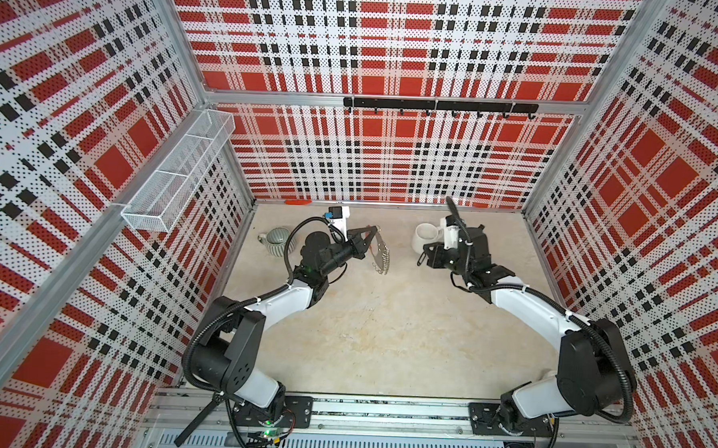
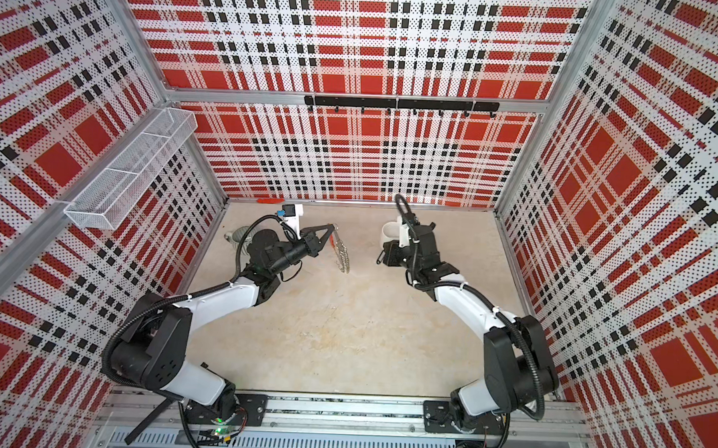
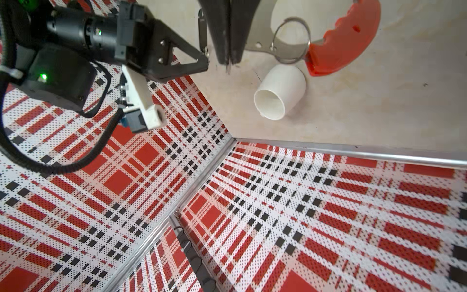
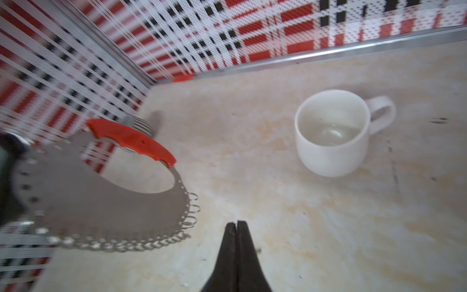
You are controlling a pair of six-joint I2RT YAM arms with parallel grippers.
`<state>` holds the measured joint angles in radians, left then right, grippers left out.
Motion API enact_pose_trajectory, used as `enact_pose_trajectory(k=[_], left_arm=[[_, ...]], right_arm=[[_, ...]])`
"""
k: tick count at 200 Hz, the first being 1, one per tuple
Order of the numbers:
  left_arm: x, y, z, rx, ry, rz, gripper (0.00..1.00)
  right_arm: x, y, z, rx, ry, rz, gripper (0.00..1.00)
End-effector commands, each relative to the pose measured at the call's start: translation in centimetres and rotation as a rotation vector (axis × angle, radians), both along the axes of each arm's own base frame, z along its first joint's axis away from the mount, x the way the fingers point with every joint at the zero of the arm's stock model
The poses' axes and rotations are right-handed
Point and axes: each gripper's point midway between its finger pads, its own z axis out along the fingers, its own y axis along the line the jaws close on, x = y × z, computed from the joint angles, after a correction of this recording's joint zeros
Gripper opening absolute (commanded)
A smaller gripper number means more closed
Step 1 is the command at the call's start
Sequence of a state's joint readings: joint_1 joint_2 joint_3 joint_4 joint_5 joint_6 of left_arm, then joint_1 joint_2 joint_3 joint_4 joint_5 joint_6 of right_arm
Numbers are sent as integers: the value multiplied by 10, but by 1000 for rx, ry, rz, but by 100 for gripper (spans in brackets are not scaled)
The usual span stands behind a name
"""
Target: Put the keys on the keyring
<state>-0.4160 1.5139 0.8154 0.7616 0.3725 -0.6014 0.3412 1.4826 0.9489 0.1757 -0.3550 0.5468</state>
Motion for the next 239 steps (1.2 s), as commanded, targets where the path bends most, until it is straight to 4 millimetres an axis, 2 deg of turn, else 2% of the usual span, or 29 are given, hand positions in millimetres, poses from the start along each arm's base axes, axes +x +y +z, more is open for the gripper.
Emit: enact_pose_trajectory(k=[1,16,38,66,99,150,189,211,239], left_arm=[[-9,3,33,85,-203,88,0],[-19,-2,42,115,-293,64,0],[-33,-6,55,97,-406,-3,0],[-36,1,69,-17,-441,-71,0],[-51,-1,80,-108,-529,-150,0],[-65,-17,78,-68,-619,-182,0],[-68,-21,79,-107,-615,-206,0],[-66,-22,76,-115,-600,-204,0],[-62,-22,72,-113,-565,-200,0]], right_arm=[[-40,27,72,357,-135,343,0],[-47,31,91,421,-161,418,0],[-52,36,110,468,-182,486,0],[-53,38,120,470,-197,511,0],[-55,40,128,441,-208,512,0],[-56,58,129,304,-210,437,0],[-66,70,143,344,-230,470,0],[-75,85,150,352,-238,530,0],[-71,91,151,325,-258,521,0]])
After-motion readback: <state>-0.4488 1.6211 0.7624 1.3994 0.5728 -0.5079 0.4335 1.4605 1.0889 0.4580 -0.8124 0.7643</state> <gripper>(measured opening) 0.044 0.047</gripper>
